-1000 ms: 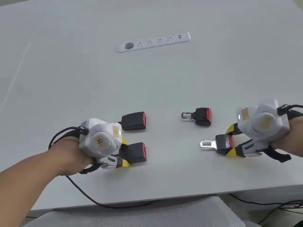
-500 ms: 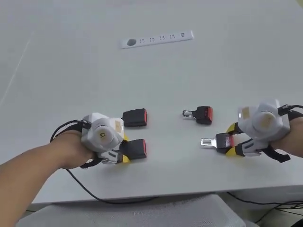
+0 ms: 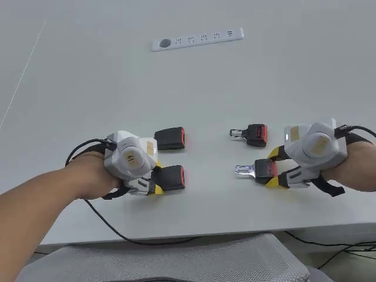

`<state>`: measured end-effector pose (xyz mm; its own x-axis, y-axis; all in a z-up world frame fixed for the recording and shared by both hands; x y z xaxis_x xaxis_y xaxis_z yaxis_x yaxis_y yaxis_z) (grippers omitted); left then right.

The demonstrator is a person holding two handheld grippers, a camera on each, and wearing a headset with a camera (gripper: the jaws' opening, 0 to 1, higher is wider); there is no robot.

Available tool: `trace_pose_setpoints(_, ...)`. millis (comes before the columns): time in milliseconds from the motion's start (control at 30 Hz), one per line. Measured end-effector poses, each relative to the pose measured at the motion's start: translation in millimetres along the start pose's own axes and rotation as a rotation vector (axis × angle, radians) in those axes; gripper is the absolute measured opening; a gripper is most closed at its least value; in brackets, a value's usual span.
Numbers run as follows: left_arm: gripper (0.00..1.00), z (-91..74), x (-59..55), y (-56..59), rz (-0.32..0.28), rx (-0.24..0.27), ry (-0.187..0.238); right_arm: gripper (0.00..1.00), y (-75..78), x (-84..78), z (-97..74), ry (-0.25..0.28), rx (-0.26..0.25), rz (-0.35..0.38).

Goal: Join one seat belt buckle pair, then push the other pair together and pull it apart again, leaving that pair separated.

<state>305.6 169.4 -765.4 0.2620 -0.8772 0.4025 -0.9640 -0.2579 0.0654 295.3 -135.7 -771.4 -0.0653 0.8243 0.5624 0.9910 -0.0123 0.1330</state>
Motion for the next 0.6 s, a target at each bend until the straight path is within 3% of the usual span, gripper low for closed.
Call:
trace_pose_setpoints(200, 0.33, 0.3, 0.2, -0.8, 0.006, -0.012, -0.002, 0.34, 0.9, 21.2, 16.4, 0.037, 0.005, -0.005)
trace_pose_setpoints(600, 0.33, 1.1, 1.9, -1.7, 0.025, -0.022, -0.014, 0.34, 3.9, 54.8, 43.0, 0.044, 0.021, -0.06)
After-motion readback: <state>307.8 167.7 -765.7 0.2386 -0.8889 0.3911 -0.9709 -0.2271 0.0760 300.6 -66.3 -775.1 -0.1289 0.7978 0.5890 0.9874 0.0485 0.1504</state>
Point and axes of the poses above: the centre of the closed fingertips' face, and the gripper's own axes: z roughly forward along the fingers, y roughly to its right, x roughly out of its top, the point moved 10 cm from there along -z, roughly backward along the fingers, and after that the axes turned 12 degrees about -z, right-handed, at the moved point
